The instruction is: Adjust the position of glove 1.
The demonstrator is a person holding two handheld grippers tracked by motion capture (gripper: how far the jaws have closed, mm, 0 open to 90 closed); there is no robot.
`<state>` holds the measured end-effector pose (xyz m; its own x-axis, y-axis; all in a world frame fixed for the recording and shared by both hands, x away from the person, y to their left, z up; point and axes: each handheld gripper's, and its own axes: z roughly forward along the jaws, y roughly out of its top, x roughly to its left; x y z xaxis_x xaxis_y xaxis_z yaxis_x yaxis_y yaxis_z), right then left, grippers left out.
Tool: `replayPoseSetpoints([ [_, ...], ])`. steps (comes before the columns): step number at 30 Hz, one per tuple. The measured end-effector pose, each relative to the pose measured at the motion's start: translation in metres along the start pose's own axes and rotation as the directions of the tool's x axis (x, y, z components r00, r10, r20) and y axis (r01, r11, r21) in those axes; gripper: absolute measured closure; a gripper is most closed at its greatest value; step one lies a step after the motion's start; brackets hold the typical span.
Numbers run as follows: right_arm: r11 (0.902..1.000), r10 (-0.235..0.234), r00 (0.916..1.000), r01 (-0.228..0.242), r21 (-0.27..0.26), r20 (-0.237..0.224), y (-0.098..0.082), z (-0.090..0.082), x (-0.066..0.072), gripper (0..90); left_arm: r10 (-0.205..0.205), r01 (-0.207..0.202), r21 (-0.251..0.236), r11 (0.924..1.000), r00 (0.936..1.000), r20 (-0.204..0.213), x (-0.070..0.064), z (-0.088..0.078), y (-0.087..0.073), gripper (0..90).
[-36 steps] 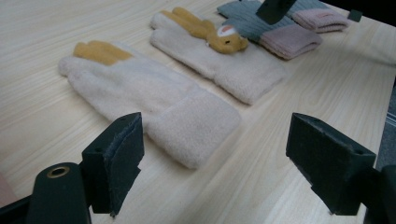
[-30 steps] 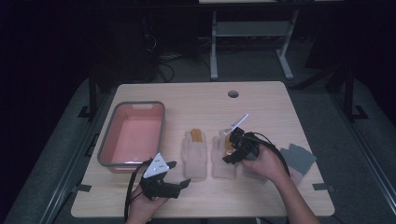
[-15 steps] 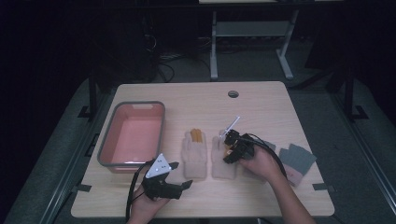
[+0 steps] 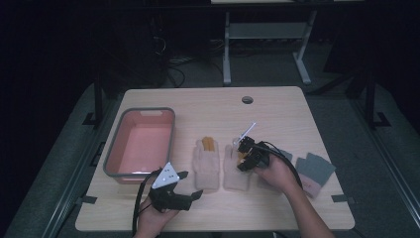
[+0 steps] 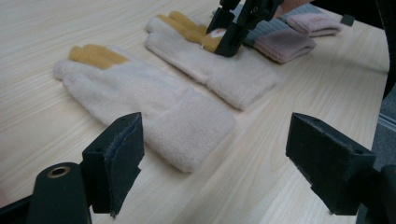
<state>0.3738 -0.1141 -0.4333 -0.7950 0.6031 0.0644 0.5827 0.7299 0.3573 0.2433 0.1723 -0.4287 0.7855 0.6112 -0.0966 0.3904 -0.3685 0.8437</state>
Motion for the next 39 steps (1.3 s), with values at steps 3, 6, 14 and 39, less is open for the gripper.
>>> replayPoseSetpoints([
  [3,1.0,0.0,1.0,0.0,-0.006,-0.004,0.001,-0.004,0.001,58.5,-0.009,0.009,-0.007,0.9999,1.0,-0.001,0.001,0.001,0.0,19.3],
  [6,0.9997,0.0,1.0,0.0,-0.026,-0.008,0.002,-0.01,0.003,58.8,-0.006,0.006,-0.005,1.0,1.0,-0.001,0.0,0.001,0.0,19.3],
  [14,0.9995,-0.013,0.9999,0.014,-0.028,0.008,0.005,-0.022,0.007,59.4,0.0,0.0,-0.003,1.0,1.0,-0.004,-0.001,0.0,0.0,19.4],
  [39,0.9869,-0.127,0.9917,0.128,-0.098,0.024,0.051,-0.054,0.037,59.5,-0.024,0.024,-0.014,0.9996,0.9995,-0.019,0.002,-0.004,0.0,19.4],
])
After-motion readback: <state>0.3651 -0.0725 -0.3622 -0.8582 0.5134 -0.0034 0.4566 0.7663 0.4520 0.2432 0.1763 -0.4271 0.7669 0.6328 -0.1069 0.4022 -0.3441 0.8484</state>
